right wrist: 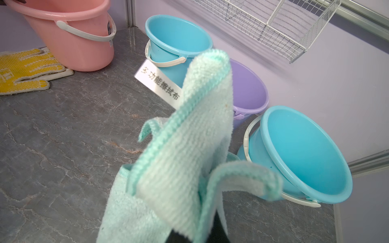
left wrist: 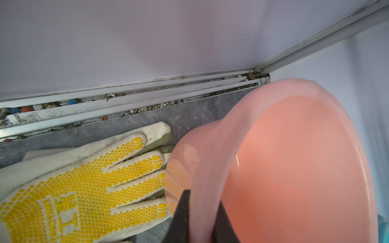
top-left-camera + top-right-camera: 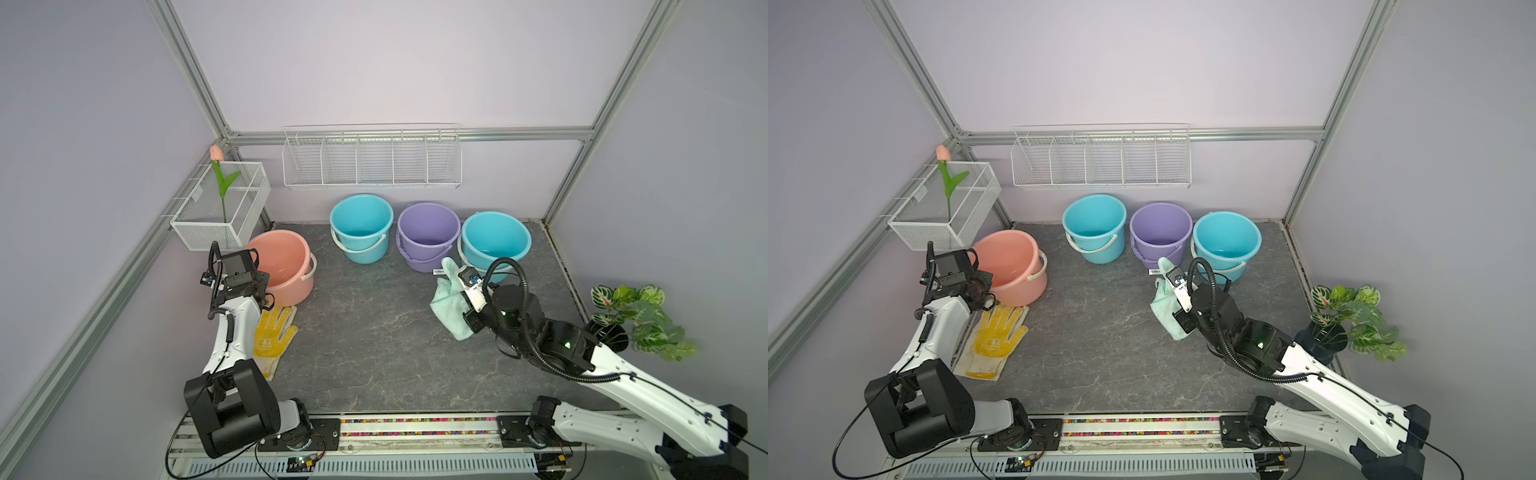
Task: Wipe the inside of the bucket with a cloth
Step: Place the bucket at the center of the board.
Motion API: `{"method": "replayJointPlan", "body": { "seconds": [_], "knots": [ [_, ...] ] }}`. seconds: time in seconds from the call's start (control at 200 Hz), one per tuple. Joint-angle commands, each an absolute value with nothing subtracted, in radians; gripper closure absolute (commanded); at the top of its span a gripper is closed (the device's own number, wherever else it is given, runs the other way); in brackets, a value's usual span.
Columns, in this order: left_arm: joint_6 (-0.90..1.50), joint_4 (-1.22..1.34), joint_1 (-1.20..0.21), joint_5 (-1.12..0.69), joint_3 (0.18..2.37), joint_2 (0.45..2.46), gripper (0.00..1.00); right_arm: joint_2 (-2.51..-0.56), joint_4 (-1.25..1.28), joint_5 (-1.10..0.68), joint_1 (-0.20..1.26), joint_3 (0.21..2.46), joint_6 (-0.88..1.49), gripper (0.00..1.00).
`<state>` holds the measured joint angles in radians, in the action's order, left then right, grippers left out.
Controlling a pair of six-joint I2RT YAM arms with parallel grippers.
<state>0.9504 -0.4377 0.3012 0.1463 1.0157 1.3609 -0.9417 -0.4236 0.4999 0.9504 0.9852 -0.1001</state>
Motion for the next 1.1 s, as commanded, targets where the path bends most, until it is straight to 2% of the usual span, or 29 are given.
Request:
{"method": "replayJointPlan", "body": {
  "seconds": [0.0, 0.3, 0.645, 0.89, 1.095],
  "knots": [
    [0.983, -0.459, 0.302, 0.105, 1.042, 1.39, 1.0, -0.947, -0.42, 0.488, 0.946, 1.015, -0.077, 0.93],
    [0.989, -0.375, 0.302, 0.074, 1.02, 1.319, 1.0, -0.942, -0.419, 0.491, 0.947, 1.019, -0.083, 0.93],
    [1.0, -0.318, 0.303, 0.071, 0.979, 1.35, 1.0, -0.943, -0.416, 0.481, 0.947, 1.009, -0.077, 0.93],
    [0.995, -0.237, 0.303, 0.051, 0.934, 1.362, 0.79, -0.941, -0.416, 0.473, 0.947, 1.006, -0.073, 0.93],
    [0.975, -0.254, 0.303, 0.024, 0.941, 1.325, 0.52, -0.934, -0.422, 0.472, 0.947, 1.009, -0.071, 0.93]
  ]
}}
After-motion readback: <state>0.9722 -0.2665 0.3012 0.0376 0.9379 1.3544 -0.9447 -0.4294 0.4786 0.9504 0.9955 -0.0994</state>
